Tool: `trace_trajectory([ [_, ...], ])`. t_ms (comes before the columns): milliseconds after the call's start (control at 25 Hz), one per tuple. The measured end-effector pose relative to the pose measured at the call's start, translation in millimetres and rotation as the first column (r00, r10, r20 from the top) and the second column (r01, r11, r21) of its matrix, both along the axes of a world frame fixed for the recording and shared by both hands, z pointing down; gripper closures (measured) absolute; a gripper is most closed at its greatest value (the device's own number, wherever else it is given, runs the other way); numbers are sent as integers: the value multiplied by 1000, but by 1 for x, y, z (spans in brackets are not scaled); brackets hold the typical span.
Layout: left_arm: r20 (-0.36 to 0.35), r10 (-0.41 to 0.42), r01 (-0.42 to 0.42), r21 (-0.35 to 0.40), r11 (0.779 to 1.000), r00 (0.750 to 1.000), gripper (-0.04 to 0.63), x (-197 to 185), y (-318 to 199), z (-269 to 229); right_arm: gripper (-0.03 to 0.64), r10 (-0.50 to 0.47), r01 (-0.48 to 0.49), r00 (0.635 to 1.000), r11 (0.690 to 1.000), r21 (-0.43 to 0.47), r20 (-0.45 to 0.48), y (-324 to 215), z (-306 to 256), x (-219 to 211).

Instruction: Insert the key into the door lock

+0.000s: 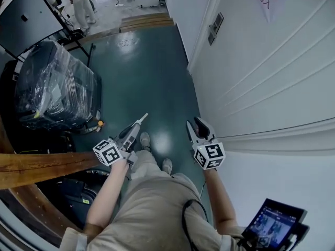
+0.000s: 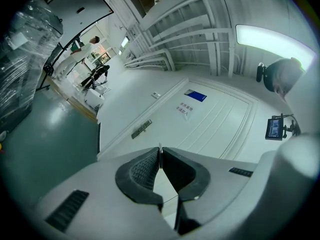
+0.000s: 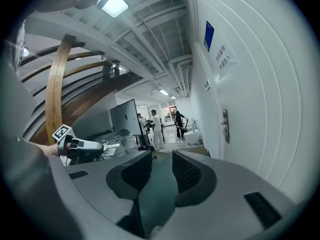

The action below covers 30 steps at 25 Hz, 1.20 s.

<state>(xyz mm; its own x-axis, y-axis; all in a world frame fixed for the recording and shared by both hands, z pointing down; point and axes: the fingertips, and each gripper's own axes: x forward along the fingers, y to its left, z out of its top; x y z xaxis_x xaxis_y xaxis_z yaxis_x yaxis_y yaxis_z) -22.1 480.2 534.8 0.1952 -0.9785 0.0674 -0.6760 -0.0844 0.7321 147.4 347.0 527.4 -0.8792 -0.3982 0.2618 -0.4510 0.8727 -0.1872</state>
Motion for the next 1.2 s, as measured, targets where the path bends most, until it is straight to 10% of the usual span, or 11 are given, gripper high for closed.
trace_trajectory([
  [1200, -56, 270, -266, 58, 962, 961, 561, -221, -274, 2, 482, 225, -227, 974, 971, 70, 30, -236, -30, -220],
])
